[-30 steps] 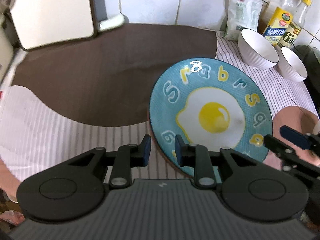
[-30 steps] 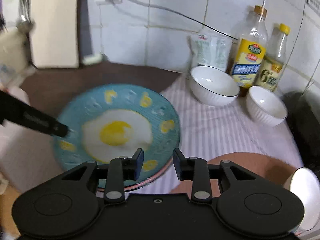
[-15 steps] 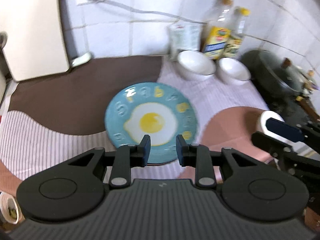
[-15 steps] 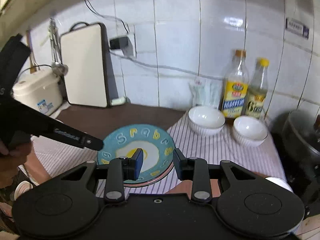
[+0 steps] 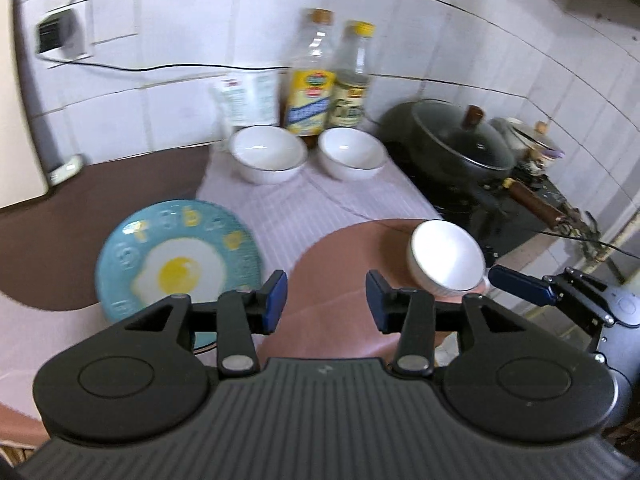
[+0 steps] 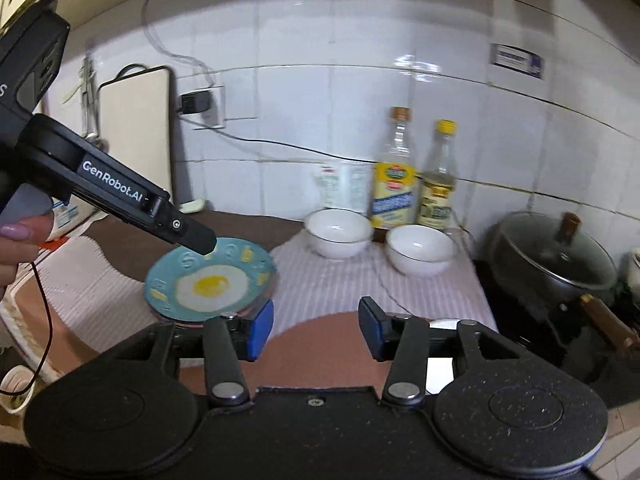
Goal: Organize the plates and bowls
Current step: 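Move the left tool to the white bowl on the mat and grasp its rim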
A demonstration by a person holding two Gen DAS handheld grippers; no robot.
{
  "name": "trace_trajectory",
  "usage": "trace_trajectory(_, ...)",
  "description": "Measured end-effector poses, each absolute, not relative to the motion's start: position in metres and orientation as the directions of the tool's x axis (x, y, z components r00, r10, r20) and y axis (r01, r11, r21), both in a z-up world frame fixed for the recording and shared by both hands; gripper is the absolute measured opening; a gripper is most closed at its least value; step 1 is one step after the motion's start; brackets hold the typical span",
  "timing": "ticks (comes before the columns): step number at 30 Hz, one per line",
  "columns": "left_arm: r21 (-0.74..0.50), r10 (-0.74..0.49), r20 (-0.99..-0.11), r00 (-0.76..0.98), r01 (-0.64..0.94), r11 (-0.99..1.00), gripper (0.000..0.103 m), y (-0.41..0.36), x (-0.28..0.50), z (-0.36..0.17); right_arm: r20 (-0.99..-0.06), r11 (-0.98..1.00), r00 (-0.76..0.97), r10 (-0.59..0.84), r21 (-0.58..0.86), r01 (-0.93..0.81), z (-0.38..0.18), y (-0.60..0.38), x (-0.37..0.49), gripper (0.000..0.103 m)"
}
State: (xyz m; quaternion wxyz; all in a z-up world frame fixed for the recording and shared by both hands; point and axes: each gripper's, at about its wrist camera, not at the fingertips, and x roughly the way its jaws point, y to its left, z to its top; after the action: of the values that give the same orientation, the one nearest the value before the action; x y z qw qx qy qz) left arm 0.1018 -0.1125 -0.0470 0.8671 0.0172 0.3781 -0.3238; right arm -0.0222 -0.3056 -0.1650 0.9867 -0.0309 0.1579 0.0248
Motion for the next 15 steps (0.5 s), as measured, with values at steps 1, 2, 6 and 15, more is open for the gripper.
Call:
trace_trajectory(1, -0.217, -0.558, -0.663, 0.499, 0.585, 0.781, 0.049, -0.121, 0.101, -0.05, -0.308, 0.998, 0.951, 0.024, -0.052, -0.042, -0.168, -0.311, -0.024, 0.057)
trace_trajectory(2, -0.221, -0.566, -0.66, 0.493, 0.594, 0.774, 0.051, -0.128, 0.101, -0.053, -0.304, 0.998, 0.953, 0.006, -0.052, -0.023, -0.173, -0.317, -0.026, 0.057)
trace_trajectory(6, -0.241, -0.597, -0.653, 0.467, 0.619, 0.747, 0.053, -0.159, 0.102, -0.067, -0.306, 0.998, 0.951, -0.049, -0.047, 0.036, -0.19, -0.339, -0.027, 0.065)
trace_trajectory(15, -0.263, -0.642, -0.65, 0.407, 0.672, 0.693, 0.057, -0.223, 0.118, -0.107, -0.384, 0.99, 0.914, -0.133, -0.005, 0.142, -0.231, -0.377, -0.003, 0.072)
